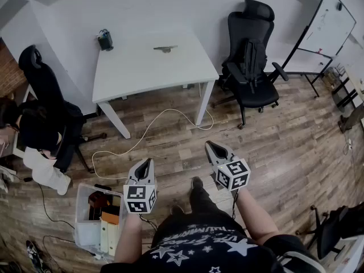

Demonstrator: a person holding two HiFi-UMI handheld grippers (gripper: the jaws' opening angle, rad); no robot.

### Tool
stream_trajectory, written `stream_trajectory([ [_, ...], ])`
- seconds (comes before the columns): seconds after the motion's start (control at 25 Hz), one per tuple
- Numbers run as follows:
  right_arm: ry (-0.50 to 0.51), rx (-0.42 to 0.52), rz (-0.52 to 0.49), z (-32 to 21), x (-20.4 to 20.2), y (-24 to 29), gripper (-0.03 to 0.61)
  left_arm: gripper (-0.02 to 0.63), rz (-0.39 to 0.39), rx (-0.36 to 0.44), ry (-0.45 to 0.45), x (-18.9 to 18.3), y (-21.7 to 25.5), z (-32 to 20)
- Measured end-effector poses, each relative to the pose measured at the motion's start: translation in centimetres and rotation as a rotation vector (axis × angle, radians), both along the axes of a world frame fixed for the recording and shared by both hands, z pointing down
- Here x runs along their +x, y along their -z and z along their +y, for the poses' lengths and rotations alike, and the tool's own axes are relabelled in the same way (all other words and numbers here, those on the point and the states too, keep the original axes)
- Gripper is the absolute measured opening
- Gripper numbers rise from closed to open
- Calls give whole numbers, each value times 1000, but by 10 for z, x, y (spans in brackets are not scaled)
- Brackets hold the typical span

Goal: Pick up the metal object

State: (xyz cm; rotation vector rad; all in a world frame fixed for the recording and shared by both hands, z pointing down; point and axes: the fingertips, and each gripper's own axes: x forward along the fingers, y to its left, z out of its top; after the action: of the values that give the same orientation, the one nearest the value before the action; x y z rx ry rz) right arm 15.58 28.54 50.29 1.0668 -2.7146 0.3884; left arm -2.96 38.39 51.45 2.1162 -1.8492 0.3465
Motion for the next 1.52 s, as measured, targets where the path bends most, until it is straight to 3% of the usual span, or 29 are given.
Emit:
stream_trajectory([
  [0.64, 8, 7, -7, 17, -2, 2, 48, 20, -37, -1, 7, 8, -3, 22],
  [1.0, -16, -28, -41, 9, 1, -12, 49, 20, -17, -13, 30, -14, -8, 14],
  [1.28, 8, -40, -59, -35, -22, -17, 49, 20, -21, -21, 63, -32, -11, -18],
  [1.52, 29, -52, -62, -110, -41, -20, 49, 20, -32, -42, 89, -50, -11, -84],
])
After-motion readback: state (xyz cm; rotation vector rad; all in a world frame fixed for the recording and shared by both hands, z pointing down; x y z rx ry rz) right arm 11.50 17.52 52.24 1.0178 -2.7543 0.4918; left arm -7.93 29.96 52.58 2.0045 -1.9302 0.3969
